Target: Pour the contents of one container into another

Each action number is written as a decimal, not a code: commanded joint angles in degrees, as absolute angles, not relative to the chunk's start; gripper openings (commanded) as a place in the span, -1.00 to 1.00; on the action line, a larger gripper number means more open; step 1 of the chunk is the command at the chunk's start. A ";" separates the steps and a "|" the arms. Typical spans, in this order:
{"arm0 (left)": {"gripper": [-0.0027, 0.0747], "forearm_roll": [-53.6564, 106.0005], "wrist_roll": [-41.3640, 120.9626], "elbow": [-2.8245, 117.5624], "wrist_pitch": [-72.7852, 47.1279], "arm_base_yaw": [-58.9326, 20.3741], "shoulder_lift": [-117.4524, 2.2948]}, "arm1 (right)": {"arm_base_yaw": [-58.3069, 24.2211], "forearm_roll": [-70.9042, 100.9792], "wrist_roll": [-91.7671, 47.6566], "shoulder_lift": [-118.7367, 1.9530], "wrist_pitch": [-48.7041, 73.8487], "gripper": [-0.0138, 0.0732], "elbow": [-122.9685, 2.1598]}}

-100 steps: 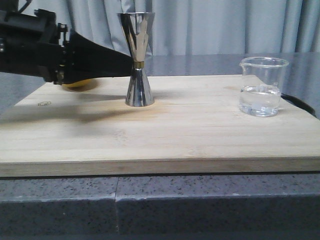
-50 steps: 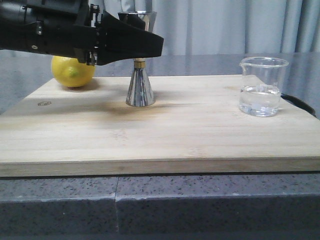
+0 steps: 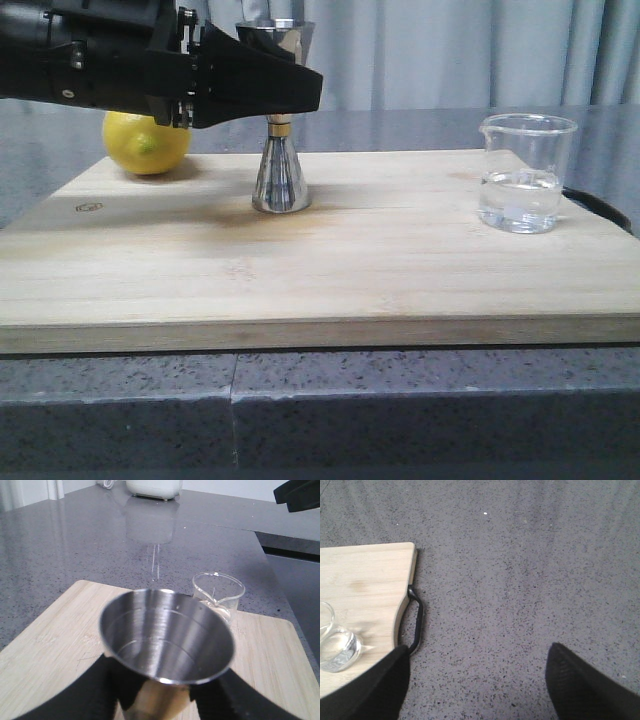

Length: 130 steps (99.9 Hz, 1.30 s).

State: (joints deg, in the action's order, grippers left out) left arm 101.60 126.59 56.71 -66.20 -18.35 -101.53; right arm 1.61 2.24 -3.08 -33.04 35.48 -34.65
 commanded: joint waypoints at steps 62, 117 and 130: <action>-0.42 105.92 126.19 61.40 -72.69 -18.84 -99.37 | 0.73 5.16 -8.80 -37.56 29.01 0.45 -43.21; -0.42 105.92 123.11 61.49 -72.23 -18.84 -99.37 | -21.57 10.52 -13.49 -55.87 28.50 0.45 -53.42; -0.42 105.92 123.11 61.49 -71.95 -18.84 -99.37 | -21.97 10.52 -13.49 -57.66 27.61 0.45 -53.28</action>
State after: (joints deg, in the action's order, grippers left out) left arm 101.20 123.61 59.75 -66.20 -18.35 -101.58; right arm -21.78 10.27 -12.75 -57.55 32.38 -51.28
